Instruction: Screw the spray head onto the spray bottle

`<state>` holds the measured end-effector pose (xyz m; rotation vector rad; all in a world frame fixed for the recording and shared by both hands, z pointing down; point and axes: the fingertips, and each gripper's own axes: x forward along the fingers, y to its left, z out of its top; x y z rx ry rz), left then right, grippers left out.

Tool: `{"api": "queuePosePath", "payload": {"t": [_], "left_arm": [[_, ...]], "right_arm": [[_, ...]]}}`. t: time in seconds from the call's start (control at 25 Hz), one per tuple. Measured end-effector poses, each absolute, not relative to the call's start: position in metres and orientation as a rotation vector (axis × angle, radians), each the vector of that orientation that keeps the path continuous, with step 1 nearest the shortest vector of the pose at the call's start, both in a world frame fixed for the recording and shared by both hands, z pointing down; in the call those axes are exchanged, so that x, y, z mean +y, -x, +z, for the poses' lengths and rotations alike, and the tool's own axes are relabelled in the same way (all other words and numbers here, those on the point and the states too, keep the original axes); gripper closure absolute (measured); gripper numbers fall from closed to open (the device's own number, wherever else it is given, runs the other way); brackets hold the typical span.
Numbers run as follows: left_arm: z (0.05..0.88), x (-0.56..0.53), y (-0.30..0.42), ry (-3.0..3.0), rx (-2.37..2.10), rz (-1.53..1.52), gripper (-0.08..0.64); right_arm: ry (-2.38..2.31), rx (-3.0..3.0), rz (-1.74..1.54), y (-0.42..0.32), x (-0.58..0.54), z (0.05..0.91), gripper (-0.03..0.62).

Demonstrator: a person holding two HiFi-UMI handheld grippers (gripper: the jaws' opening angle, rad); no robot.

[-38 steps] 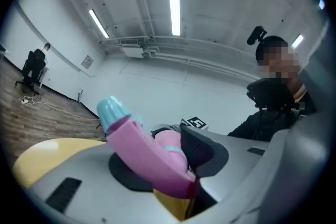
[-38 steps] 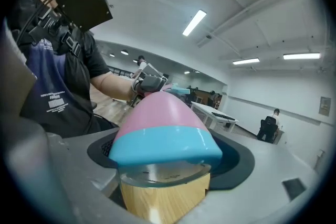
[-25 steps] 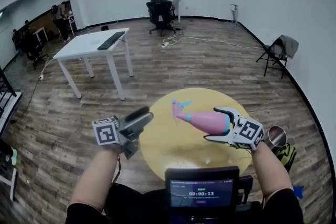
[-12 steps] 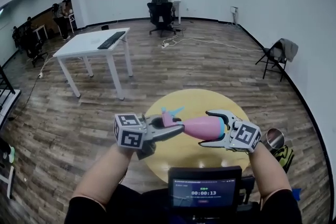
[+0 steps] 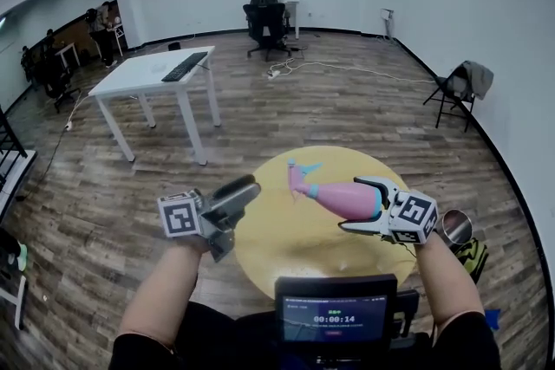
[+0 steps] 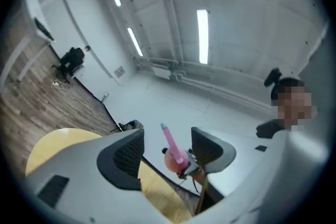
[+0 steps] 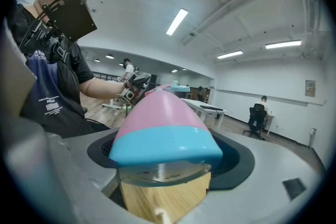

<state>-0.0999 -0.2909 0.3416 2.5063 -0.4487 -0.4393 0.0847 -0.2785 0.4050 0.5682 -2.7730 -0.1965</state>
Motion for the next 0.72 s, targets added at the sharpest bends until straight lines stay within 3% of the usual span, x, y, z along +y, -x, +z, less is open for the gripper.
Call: {"api": "queuePosePath", "payload": {"t": [0.12,0.32,0.4,0.6,0.72], "left_arm": [[0.344,-0.304,0.126,-2.414,-0.49,-0.514,0.249],[0.354,-0.274,0.041,-2.604,-0.283,-0.203,0.249],[0.355,-0.258,0.013,-2.762,-0.233,-0.081,0.386],[0.359,-0.232,-0.005,-2.982,-0.183,0.154,0.382],[0.359,-0.238,-0.003,-2.931,-0.189,0.097,0.376]], "right_arm": [[-0.607,-2.737,-0.222,-0.099,-0.282,0.41,0.112],[-0.469,-2.714,-0.372,-0.054,-0.264,0.401,0.114],[-0.405,-2.741,-0.363,-0.042,-0.257,0.398,0.114],[-0.302,-2.748,-0.282,-0.052,-0.243,0.406,0.113],[-0.288,-2.793,-0.157,-0.051,-0.248,0.407,0.114]]}}
